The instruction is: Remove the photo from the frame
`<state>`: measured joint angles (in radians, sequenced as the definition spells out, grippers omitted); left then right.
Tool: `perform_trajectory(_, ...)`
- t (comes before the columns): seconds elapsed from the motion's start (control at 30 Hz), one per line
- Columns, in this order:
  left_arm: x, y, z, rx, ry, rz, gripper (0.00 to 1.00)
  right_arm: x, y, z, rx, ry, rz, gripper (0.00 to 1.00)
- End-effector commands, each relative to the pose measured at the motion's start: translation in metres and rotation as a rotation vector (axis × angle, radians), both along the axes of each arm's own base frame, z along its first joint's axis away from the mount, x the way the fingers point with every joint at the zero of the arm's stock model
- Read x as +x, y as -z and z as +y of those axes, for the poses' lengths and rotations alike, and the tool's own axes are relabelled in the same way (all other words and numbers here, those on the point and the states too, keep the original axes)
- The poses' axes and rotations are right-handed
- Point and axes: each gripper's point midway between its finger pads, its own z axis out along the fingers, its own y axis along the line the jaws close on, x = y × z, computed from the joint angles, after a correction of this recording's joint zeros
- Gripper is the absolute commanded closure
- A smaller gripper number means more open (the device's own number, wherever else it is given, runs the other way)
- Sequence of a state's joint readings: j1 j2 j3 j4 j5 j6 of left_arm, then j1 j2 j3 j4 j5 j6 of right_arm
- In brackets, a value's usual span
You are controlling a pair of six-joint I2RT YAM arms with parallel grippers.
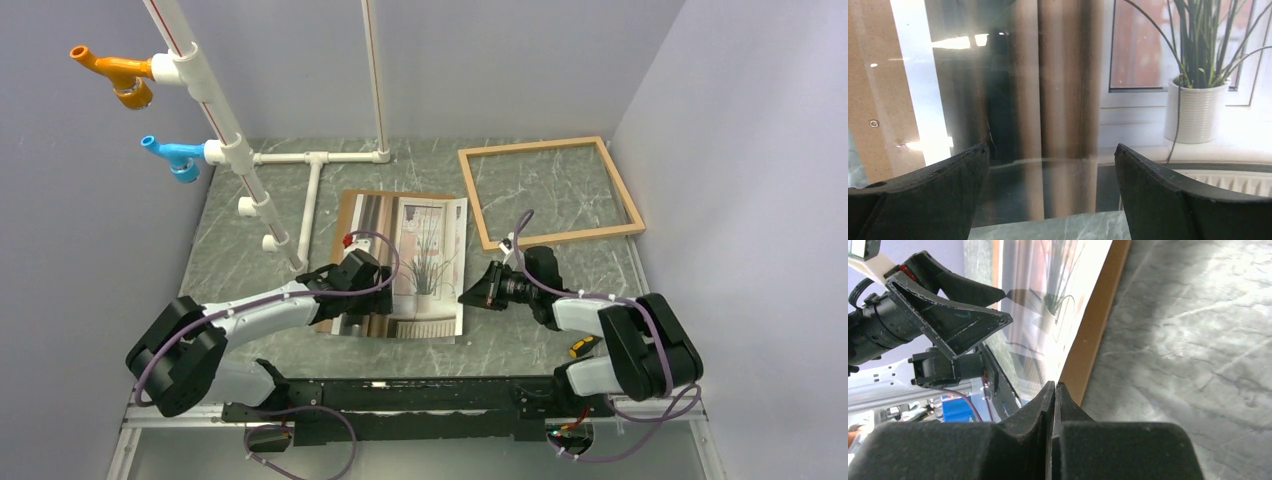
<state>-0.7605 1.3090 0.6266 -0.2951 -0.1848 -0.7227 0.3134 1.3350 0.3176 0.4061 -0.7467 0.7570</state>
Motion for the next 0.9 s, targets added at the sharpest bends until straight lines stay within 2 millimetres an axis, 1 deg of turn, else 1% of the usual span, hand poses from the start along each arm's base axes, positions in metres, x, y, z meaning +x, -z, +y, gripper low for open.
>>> perform_trajectory(0.0, -0.003, 0.023, 0.007, 0.032, -0.033, 0.037, 0.01, 0.014, -0.018, 0.006, 0.111, -0.016, -0.124, 0.93)
perform_trajectory(0.07, -0.006, 0.029, 0.010, 0.041, -0.041, 0.052, 0.01, 0.012, -0.015, 0.007, 0.144, -0.015, -0.097, 0.91)
perform_trajectory(0.13, -0.007, 0.031, 0.010, 0.040, -0.045, 0.055, 0.01, 0.012, -0.014, 0.008, 0.171, -0.017, -0.103, 0.83)
perform_trajectory(0.2, -0.007, 0.032, 0.011, 0.037, -0.046, 0.055, 0.01, 0.011, -0.008, 0.008, 0.176, -0.017, -0.094, 0.77)
perform_trajectory(0.27, -0.008, 0.031, 0.011, 0.034, -0.049, 0.052, 0.01, 0.012, -0.001, 0.006, 0.169, -0.002, -0.078, 0.75)
perform_trajectory(0.37, -0.009, 0.031, 0.012, 0.026, -0.050, 0.046, 0.01, 0.015, 0.010, 0.000, 0.155, 0.035, -0.052, 0.75)
perform_trajectory(0.4, -0.009, 0.030, 0.012, 0.025, -0.051, 0.046, 0.01, 0.015, 0.014, -0.002, 0.154, 0.044, -0.039, 0.73)
perform_trajectory(0.43, -0.010, 0.031, 0.013, 0.025, -0.051, 0.046, 0.01, 0.016, 0.017, -0.004, 0.155, 0.055, -0.032, 0.69)
perform_trajectory(0.47, -0.010, 0.031, 0.013, 0.025, -0.050, 0.047, 0.01, 0.017, 0.020, -0.007, 0.153, 0.067, -0.022, 0.68)
perform_trajectory(0.5, -0.011, 0.032, 0.013, 0.024, -0.050, 0.047, 0.01, 0.016, 0.022, -0.008, 0.153, 0.070, -0.016, 0.71)
perform_trajectory(0.53, -0.011, 0.032, 0.013, 0.023, -0.050, 0.047, 0.01, 0.015, 0.023, -0.009, 0.163, 0.069, -0.003, 0.81)
perform_trajectory(0.57, -0.011, 0.032, 0.012, 0.019, -0.048, 0.048, 0.01, 0.014, 0.021, -0.009, 0.181, 0.066, 0.004, 0.85)
perform_trajectory(0.63, -0.012, 0.032, 0.012, 0.016, -0.044, 0.049, 0.01, 0.011, 0.010, -0.009, 0.227, 0.055, -0.033, 0.84)
perform_trajectory(0.67, -0.012, 0.032, 0.012, 0.016, -0.045, 0.048, 0.01, 0.011, 0.008, -0.008, 0.238, 0.048, -0.036, 0.84)
perform_trajectory(0.77, -0.010, 0.031, 0.010, 0.010, -0.044, 0.044, 0.01, 0.010, 0.004, -0.006, 0.265, 0.029, -0.040, 0.92)
perform_trajectory(0.87, -0.009, 0.027, 0.009, 0.005, -0.039, 0.037, 0.01, 0.010, -0.005, -0.004, 0.306, 0.015, -0.052, 0.95)
